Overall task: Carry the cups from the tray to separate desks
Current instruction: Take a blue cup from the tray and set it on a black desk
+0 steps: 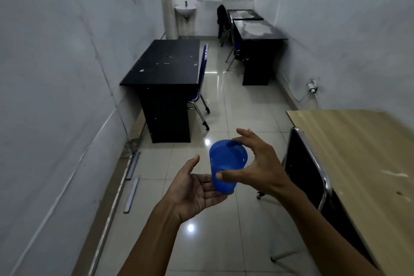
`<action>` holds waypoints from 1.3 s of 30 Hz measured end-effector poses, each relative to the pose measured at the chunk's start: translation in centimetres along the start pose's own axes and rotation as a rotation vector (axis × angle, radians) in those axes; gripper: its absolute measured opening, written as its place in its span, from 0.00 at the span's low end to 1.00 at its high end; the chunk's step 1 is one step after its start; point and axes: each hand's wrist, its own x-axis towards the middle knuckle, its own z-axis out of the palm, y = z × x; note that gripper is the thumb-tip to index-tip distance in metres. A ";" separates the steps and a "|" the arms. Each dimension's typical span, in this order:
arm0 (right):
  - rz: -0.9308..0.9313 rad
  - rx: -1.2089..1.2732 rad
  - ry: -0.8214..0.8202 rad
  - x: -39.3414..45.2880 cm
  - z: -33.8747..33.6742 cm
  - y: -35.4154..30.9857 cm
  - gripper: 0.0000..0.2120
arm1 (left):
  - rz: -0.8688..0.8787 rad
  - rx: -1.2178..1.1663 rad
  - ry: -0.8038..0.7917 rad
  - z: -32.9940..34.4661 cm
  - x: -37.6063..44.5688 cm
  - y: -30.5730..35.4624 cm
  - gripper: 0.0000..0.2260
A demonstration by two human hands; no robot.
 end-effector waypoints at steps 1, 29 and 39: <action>0.005 0.004 0.004 1.1 0.1 0.4 0.35 | -0.012 0.006 -0.004 -0.1 1.0 0.8 0.36; 0.037 0.011 -0.029 47.7 -4.5 20.4 0.40 | -0.062 -0.031 0.028 4.4 43.2 31.3 0.39; 0.085 -0.019 0.036 65.9 -5.0 25.7 0.48 | -0.115 0.023 -0.017 4.1 58.7 45.0 0.40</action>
